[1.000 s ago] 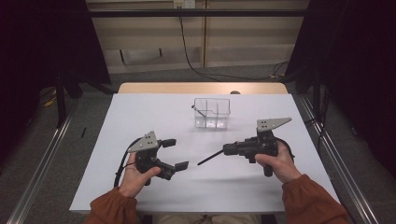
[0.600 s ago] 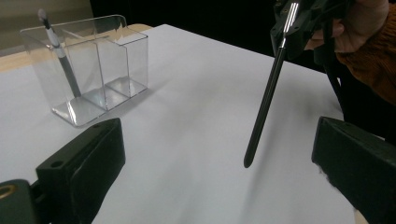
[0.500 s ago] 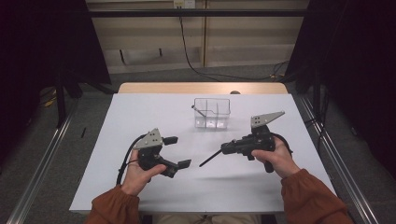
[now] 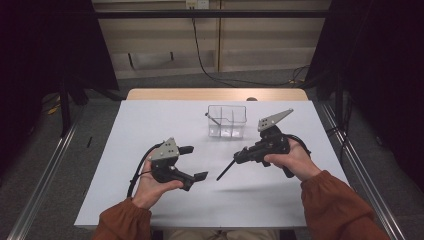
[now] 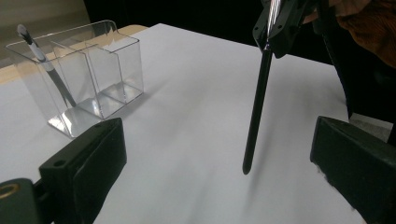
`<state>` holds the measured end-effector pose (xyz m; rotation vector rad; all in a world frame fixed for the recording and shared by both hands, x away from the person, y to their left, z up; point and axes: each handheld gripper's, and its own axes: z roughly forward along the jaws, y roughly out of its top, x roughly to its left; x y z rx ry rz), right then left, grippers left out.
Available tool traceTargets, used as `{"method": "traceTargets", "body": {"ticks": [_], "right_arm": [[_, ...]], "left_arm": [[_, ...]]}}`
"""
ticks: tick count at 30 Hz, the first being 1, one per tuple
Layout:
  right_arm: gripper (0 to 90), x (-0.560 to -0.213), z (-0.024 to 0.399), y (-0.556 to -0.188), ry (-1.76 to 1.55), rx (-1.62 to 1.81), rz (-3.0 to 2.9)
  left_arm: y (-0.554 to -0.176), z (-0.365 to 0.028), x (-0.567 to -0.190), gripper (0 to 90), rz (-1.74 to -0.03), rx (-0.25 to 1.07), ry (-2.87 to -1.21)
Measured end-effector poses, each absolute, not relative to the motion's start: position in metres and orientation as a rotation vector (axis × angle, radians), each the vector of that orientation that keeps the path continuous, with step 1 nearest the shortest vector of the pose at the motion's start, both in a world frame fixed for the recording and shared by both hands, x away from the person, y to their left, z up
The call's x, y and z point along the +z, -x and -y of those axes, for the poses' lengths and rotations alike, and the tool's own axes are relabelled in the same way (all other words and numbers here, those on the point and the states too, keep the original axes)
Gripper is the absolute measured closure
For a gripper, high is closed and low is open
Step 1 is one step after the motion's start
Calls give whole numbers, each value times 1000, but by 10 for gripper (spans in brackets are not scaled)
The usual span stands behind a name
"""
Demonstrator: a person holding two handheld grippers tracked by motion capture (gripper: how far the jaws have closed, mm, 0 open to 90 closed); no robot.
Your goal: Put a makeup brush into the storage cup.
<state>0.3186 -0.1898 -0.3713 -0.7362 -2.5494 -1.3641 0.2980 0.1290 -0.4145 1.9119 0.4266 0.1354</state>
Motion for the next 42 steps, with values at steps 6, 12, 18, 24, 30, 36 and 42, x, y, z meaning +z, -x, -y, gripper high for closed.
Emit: {"method": "traceTargets", "body": {"ticks": [6,12,18,24,30,36,42], "right_arm": [[836,-362,184,-322,719,-1270,2592],[839,-351,178,-326,707,-1143,2656],[838,-344,174,-328,702,-1080,2683],[838,-344,170,-329,710,-1053,2679],[838,-347,163,-330,690,-1037,2681],[838,-348,158,-331,682,-1025,2682],[837,-349,154,-330,671,-1007,2692]], "left_arm": [[-298,-125,-414,37,-424,130,-1915],[-296,-119,-414,45,-396,122,-1934],[-295,-112,-414,45,-387,120,-1945],[-294,-105,-416,69,-388,130,-1965],[-295,-96,-420,204,-371,90,-1968],[-295,-86,-423,389,-344,68,-1966],[-295,-78,-423,538,-326,74,-1990]]}}
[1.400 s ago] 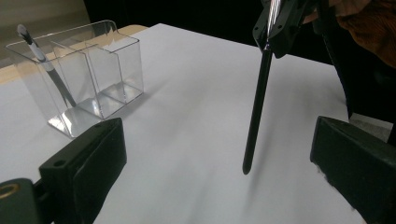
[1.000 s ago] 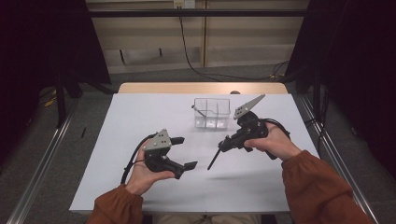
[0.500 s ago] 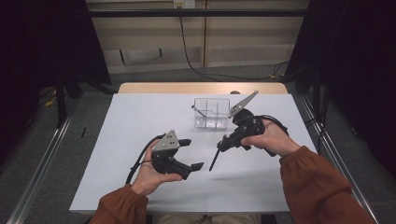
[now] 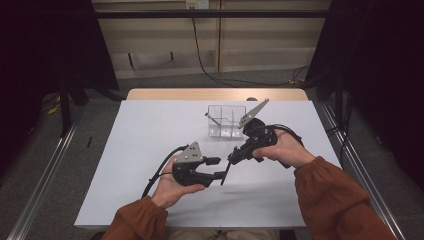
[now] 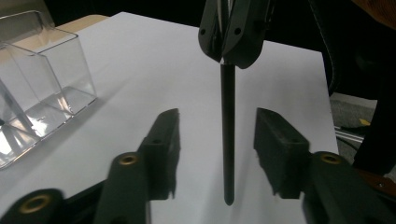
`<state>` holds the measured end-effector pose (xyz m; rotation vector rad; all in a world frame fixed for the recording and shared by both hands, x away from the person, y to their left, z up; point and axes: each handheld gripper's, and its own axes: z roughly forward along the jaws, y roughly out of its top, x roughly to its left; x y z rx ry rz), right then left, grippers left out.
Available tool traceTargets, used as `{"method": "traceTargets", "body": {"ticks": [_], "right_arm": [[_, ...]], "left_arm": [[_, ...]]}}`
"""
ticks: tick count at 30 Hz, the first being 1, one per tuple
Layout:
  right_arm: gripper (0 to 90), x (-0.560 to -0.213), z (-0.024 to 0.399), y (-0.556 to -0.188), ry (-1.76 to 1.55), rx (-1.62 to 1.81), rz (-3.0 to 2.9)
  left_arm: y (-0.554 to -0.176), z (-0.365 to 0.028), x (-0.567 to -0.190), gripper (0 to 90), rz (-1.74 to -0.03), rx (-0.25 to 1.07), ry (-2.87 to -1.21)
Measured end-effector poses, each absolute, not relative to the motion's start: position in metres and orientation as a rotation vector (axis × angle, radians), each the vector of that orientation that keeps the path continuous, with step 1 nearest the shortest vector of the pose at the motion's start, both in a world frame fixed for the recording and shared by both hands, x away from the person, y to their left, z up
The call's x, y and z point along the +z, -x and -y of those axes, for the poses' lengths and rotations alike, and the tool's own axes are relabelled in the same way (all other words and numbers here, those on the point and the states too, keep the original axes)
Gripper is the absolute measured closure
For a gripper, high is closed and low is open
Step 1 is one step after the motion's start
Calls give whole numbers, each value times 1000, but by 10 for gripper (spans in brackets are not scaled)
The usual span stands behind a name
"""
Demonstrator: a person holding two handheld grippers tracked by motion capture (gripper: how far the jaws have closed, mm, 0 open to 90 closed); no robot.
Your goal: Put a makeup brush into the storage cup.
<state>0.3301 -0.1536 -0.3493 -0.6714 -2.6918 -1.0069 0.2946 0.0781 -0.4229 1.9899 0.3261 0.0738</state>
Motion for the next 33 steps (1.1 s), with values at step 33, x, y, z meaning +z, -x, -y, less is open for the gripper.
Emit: {"method": "traceTargets", "body": {"ticks": [33], "right_arm": [[837,-354,142,-330,628,-974,2714]], "left_arm": [[-303,-70,-423,789,-318,-35,-2065]]}}
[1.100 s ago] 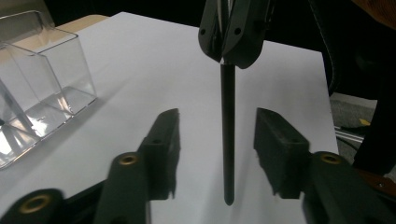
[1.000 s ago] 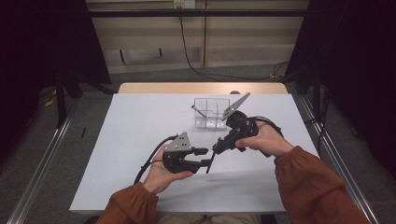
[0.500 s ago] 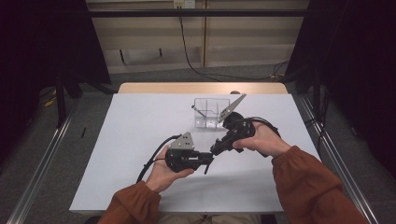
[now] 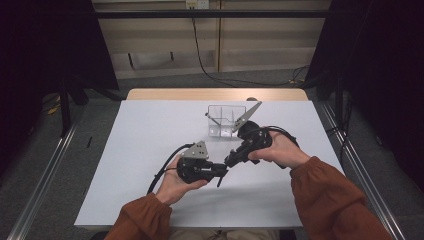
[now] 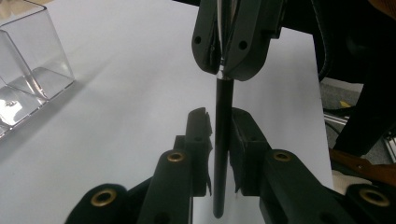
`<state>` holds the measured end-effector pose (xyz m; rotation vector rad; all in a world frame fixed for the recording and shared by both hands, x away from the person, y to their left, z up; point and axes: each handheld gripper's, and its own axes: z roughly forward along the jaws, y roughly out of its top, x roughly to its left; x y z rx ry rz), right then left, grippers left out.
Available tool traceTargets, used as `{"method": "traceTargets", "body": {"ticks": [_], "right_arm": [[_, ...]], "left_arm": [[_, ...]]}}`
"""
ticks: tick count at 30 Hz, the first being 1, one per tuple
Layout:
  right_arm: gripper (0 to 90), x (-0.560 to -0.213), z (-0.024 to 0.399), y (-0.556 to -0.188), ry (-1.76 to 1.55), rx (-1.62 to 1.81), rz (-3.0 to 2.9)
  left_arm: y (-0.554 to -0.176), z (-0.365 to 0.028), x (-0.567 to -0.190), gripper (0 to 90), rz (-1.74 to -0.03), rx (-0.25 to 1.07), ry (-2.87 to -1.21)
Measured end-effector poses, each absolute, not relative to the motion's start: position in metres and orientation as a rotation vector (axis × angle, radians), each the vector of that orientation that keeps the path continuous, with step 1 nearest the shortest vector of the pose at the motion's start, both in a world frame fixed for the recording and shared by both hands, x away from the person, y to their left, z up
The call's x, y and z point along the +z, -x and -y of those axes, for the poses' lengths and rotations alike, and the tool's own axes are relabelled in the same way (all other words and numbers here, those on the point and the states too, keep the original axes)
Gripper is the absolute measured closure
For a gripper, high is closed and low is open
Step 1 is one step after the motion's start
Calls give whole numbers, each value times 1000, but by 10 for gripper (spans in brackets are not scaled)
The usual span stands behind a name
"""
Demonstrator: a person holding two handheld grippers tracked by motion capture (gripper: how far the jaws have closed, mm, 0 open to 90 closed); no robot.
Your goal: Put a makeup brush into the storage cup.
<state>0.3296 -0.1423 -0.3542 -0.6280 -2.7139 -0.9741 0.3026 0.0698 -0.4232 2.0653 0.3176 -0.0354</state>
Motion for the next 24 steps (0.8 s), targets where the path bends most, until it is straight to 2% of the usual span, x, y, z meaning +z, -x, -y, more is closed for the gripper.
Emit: {"method": "traceTargets", "body": {"ticks": [3,14,18,24], "right_arm": [[837,-356,142,-330,627,-983,2712],[820,-359,145,-328,621,-1042,2677],[775,-362,146,-328,616,-1079,2672],[650,-365,151,-325,627,-1175,2641]], "left_arm": [[-303,-69,-424,836,-315,-53,-2069],[-302,-70,-424,844,-312,-52,-2065],[-303,-71,-424,845,-322,-37,-2065],[-303,-73,-424,845,-335,-32,-2060]]}}
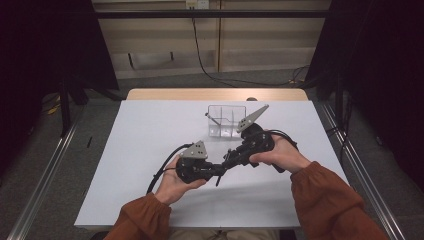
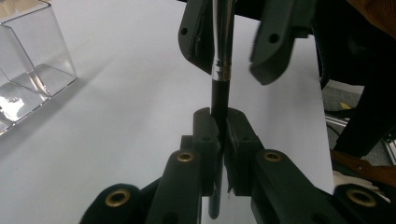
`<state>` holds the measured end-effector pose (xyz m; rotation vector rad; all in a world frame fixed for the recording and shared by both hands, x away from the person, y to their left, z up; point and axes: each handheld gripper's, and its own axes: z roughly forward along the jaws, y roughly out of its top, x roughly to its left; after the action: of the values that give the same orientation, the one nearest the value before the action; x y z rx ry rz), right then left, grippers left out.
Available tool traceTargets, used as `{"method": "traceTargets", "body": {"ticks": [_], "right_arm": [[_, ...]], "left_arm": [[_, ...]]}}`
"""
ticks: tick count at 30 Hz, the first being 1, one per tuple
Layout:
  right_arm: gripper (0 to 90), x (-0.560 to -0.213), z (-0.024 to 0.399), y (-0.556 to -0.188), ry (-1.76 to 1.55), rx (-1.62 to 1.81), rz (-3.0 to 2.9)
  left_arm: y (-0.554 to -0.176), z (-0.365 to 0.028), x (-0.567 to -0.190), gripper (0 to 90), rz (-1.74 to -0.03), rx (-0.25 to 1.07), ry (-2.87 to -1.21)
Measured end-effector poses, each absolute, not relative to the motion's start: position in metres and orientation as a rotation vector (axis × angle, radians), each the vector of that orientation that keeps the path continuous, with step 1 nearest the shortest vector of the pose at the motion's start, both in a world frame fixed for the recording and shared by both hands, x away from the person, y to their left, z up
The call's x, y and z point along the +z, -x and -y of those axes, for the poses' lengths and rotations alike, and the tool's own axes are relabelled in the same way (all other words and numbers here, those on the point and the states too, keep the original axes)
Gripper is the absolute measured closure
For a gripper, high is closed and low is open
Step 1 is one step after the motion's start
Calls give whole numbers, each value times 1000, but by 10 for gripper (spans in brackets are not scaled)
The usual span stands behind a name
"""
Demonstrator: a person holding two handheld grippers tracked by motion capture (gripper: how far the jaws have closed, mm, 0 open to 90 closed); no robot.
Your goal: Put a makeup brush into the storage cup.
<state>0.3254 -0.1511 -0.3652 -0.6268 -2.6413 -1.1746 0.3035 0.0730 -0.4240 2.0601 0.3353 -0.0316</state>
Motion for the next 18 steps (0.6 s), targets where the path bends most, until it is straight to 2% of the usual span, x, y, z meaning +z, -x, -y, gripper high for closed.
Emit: {"method": "traceTargets", "body": {"ticks": [2,14,18], "right_arm": [[622,-367,153,-324,637,-1206,2637],[321,-374,160,-317,706,-1373,2649],[194,-376,165,-317,752,-1416,2634]], "left_arm": [[-304,-73,-424,845,-342,-31,-2057],[-306,-77,-422,845,-369,-41,-2029],[-307,-80,-422,845,-377,-37,-2025]]}}
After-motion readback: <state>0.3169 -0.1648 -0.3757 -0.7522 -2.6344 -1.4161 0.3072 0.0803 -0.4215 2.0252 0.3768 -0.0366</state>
